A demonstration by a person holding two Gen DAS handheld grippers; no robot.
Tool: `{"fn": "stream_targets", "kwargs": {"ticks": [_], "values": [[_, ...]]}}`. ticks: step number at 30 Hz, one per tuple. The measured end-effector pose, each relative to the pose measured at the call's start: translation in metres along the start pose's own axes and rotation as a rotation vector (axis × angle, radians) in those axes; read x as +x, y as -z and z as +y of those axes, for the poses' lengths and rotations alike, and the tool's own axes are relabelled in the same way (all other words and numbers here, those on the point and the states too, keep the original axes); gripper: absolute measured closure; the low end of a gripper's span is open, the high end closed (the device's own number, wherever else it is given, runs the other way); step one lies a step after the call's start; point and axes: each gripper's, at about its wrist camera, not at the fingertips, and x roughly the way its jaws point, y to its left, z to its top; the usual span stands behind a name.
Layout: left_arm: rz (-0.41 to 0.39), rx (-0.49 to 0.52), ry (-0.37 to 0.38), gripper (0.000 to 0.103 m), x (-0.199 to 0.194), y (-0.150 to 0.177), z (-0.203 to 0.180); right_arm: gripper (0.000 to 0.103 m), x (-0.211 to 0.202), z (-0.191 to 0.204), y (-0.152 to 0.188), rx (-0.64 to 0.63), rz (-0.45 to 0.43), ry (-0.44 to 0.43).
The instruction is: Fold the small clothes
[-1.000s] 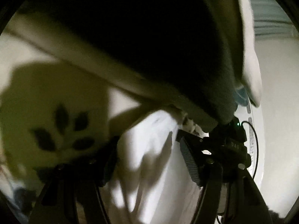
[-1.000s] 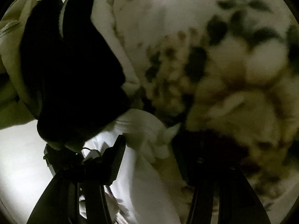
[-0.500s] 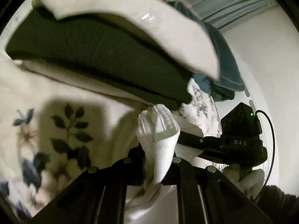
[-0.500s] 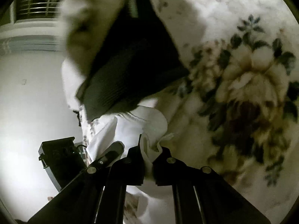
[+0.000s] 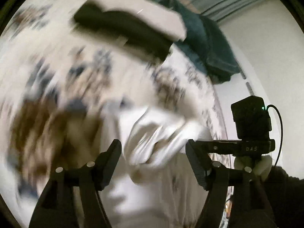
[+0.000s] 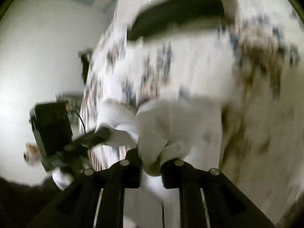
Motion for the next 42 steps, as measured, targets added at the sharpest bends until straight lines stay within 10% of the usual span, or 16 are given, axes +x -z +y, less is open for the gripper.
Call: {"fn": "stream_targets", "kwargs": {"ticks": [6,14,18,19,21,23,26,29,33,39,42], "values": [[0.093,-0.136,-0.126,0.035,-0.023,0.072,0.028,0.062,0.014,-0.049,0.117,0.119,0.2,0.029],[0.075,-0.234,-0.103,0.035,0.022,0.016,0.036,0.05,0.022,-0.111,0.098,0.336,-0.038,0.004],[0.152,-0.233,-0.098,0.038,0.068,0.0,0.033,0.057,0.056,-0.118,0.079,0.409,0.004,0.024],[0.151,-0.206,-0.123,0.044,0.073,0.0,0.029,0.067,0.071,-0.118,0.077,0.434,0.021,0.02],[0.133,-0.147,-0.155,0.094,0.073,-0.001,0.018,0.093,0.094,-0.124,0.084,0.477,0.052,-0.025],[0.092,-0.123,-0.13,0.099,0.059,-0.006,0.013,0.095,0.097,-0.128,0.094,0.55,0.016,-0.125],[0.048,-0.181,-0.079,0.099,0.043,-0.013,0.025,0.095,0.088,-0.132,0.104,0.642,-0.053,-0.267],[0.083,-0.274,-0.044,0.093,0.037,-0.003,0.047,0.093,0.076,-0.139,0.111,0.624,-0.057,-0.175],[0.14,-0.312,-0.022,0.056,0.035,0.034,0.052,0.08,0.085,-0.143,0.126,0.584,0.028,-0.099],[0.146,-0.292,-0.121,0.069,0.048,0.067,0.038,0.08,0.088,-0.145,0.143,0.587,0.027,-0.095],[0.176,-0.268,-0.17,0.068,0.051,0.065,0.033,0.08,0.101,-0.138,0.133,0.527,0.059,0.058]]}}
